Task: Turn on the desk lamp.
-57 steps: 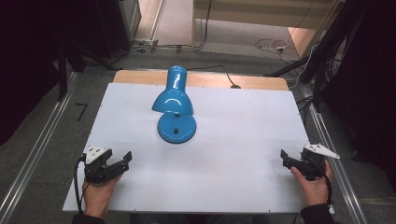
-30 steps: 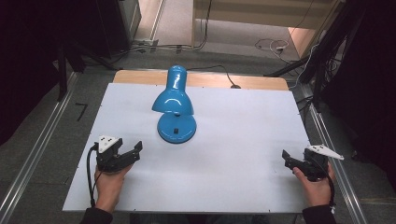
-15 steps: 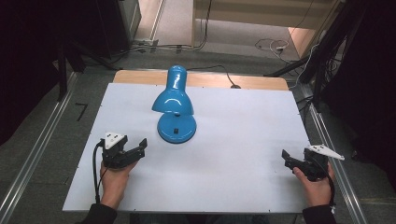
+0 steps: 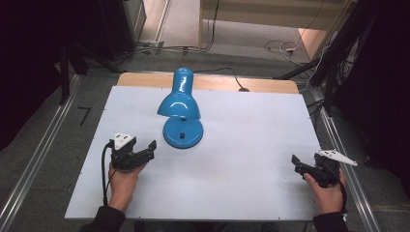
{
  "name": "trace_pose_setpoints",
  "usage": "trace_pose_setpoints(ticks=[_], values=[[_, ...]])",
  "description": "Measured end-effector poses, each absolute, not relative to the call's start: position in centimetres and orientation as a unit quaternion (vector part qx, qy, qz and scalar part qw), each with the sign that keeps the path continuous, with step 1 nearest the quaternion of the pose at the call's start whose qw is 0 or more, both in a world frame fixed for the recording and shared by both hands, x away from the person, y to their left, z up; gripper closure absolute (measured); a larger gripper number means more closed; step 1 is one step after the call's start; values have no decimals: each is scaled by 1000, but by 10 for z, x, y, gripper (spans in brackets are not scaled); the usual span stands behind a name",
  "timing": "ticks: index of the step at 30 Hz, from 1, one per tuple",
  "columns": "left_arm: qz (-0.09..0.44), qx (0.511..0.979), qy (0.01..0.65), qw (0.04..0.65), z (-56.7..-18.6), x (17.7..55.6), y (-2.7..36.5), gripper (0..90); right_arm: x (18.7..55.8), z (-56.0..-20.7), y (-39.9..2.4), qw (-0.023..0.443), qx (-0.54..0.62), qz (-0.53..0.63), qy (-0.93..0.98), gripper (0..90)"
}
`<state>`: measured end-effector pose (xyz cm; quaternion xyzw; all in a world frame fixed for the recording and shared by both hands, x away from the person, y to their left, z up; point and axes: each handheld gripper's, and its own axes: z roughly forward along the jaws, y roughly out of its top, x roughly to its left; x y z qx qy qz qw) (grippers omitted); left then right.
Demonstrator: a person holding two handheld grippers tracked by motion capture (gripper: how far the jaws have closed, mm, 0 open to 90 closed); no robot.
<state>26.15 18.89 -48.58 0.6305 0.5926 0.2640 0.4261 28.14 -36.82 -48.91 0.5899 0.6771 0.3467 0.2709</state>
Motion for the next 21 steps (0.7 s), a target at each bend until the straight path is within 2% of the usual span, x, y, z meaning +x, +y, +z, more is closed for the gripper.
trace_pose_setpoints(ticks=[21], values=[[258,637,584,433,-484,279,168,246,282,-490,-368,268,591,348,677,117]])
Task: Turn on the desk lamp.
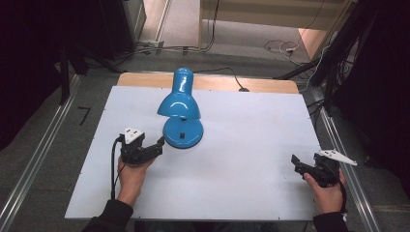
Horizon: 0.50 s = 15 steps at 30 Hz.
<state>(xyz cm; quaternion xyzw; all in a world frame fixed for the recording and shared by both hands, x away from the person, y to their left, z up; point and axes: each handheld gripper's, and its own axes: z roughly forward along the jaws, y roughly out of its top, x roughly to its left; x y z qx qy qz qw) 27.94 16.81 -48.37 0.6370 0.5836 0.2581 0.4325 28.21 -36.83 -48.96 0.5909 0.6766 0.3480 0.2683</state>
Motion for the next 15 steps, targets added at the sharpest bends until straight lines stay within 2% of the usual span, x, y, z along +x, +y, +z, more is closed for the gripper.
trace_pose_setpoints(ticks=[15], values=[[257,652,566,435,-481,293,147,208,282,-489,-369,267,591,349,677,117]])
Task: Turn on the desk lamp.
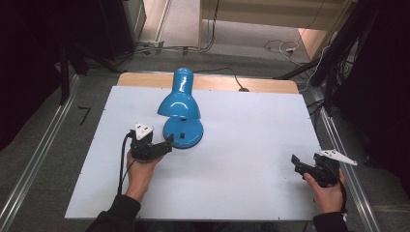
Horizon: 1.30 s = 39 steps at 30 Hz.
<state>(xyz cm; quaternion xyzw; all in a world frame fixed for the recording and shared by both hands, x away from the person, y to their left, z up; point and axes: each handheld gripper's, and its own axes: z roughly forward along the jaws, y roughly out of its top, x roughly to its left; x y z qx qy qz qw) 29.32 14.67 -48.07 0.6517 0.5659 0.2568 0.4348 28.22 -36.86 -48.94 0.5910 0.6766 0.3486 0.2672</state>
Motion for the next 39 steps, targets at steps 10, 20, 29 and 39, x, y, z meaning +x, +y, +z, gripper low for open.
trace_pose_setpoints(ticks=[10,20,29,39], values=[[254,653,564,437,-480,300,140,210,282,-489,-369,267,591,350,676,118],[251,652,564,440,-480,307,133,221,283,-489,-369,266,592,351,675,117],[251,660,557,437,-481,315,123,225,283,-489,-369,266,592,353,674,118],[252,665,554,432,-485,323,115,298,283,-489,-370,265,592,353,674,118]])
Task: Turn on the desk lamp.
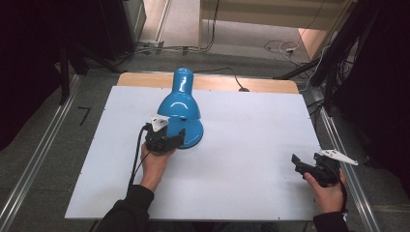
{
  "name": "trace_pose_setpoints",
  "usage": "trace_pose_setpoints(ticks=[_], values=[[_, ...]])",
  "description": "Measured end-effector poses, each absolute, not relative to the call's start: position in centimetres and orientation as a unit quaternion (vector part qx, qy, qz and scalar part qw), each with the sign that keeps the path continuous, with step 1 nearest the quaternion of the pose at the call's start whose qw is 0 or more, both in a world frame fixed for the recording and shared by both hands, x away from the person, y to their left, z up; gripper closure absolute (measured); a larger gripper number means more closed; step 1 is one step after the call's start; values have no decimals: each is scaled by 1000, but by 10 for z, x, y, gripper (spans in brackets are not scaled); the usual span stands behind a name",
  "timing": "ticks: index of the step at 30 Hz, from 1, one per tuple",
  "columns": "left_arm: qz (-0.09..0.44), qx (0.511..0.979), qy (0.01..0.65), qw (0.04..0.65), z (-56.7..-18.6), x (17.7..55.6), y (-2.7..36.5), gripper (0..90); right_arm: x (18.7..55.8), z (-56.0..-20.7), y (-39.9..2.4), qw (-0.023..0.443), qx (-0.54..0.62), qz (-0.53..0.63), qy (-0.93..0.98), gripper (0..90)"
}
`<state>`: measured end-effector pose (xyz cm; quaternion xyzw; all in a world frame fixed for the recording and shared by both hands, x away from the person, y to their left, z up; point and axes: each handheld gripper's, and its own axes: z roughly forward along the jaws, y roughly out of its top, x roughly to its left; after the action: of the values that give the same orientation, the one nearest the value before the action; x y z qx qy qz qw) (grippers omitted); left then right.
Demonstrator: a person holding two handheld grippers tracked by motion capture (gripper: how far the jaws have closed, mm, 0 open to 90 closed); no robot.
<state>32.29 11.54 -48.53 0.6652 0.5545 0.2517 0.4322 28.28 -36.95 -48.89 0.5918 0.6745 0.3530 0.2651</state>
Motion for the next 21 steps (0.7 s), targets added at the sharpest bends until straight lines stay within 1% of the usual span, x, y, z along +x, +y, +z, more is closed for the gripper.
trace_pose_setpoints(ticks=[2,5,10,13,18,21], values=[[253,670,552,427,-486,324,114,316,283,-489,-370,265,592,353,674,118],[254,673,550,424,-489,327,111,370,283,-489,-370,264,592,353,675,120],[262,675,547,420,-493,329,108,490,283,-489,-370,264,592,353,675,122],[268,680,538,419,-493,328,107,609,283,-489,-370,264,592,353,675,122],[251,687,533,424,-495,329,107,799,283,-489,-370,262,593,352,675,123],[241,689,534,427,-497,329,105,857,283,-489,-370,262,592,352,675,123]])
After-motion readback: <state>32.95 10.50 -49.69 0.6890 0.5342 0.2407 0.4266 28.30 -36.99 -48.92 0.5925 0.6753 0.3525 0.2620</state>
